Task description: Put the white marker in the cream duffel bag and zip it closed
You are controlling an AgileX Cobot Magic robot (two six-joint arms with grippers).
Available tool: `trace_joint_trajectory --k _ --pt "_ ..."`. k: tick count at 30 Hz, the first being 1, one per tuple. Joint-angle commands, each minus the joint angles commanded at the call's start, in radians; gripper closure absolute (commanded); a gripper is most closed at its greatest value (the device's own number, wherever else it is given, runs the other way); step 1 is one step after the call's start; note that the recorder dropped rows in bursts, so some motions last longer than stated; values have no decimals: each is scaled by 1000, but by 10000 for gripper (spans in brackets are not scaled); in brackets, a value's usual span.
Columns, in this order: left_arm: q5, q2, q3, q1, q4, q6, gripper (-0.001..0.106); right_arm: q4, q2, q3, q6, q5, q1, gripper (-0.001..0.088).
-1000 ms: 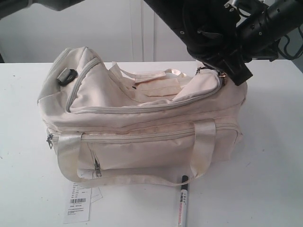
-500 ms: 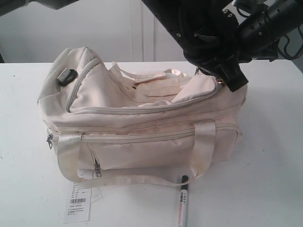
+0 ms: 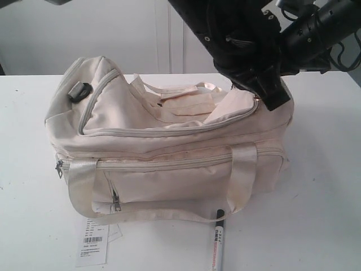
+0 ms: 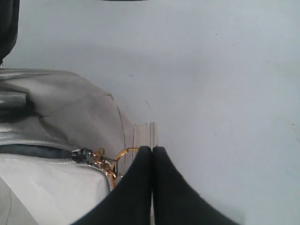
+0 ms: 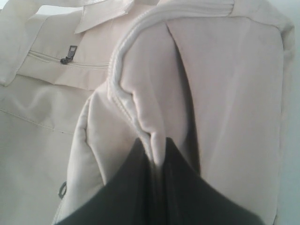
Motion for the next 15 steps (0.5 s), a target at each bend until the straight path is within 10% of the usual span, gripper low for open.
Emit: trace_joint_trajectory --k 10,15 --pt "-15 62 0 0 118 -54 997 -2 0 0 -2 -2 0 868" --pt "-13 55 0 0 152 -171 492 -6 0 0 -6 -2 0 868"
